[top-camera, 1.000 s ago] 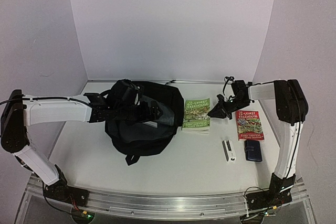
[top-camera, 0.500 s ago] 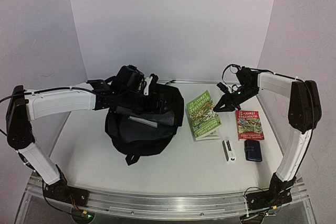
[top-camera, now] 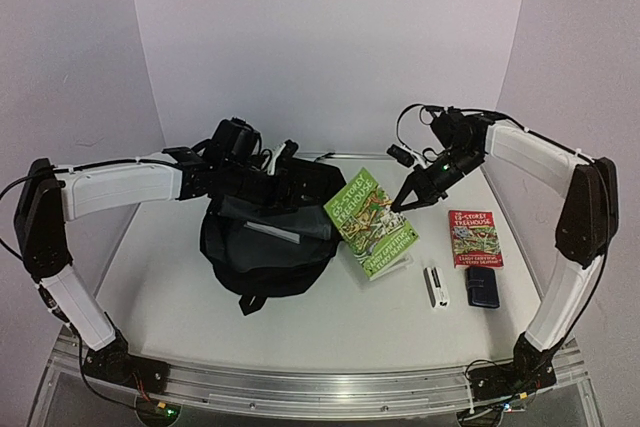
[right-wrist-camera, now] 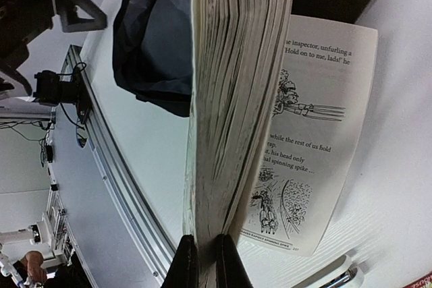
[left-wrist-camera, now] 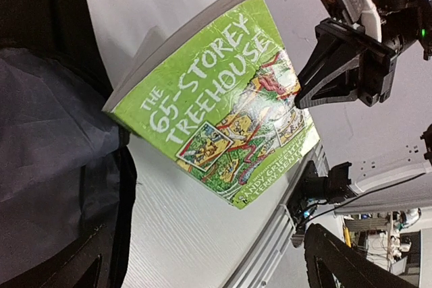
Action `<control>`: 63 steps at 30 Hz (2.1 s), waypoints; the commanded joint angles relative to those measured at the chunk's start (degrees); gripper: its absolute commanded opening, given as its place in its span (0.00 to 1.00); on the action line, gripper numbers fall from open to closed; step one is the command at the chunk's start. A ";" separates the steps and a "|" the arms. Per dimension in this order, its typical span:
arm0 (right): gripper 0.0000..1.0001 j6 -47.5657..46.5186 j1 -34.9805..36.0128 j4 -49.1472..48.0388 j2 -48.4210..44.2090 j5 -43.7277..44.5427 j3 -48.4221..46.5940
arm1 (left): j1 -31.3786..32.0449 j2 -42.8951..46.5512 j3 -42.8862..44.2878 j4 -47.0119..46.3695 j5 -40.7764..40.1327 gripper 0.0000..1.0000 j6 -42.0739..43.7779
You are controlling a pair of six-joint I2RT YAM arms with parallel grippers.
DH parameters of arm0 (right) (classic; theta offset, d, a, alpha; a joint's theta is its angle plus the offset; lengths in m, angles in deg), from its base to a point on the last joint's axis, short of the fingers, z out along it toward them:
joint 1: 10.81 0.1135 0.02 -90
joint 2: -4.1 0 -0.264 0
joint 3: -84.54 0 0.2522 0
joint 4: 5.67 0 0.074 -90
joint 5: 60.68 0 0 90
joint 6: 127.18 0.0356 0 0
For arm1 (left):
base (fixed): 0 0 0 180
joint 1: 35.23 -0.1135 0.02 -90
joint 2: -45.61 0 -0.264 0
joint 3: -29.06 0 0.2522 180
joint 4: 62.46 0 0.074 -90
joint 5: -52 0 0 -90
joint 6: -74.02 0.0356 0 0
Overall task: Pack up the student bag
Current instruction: Pick up the book from the center of the board.
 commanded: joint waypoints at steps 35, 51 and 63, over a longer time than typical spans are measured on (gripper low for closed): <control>0.00 1.70 10.36 4.23 -8.76 -9.85 -7.53 | 0.68 -5.46 -14.65 -31.40 13.91 1.00 -17.50; 0.00 0.10 11.37 4.21 -7.31 -8.21 -5.67 | 2.21 -1.45 -18.40 -50.88 22.57 0.46 -22.42; 0.85 6.85 4.57 2.43 -5.17 2.83 -11.96 | 1.71 8.90 -21.63 -44.57 10.51 0.00 -17.90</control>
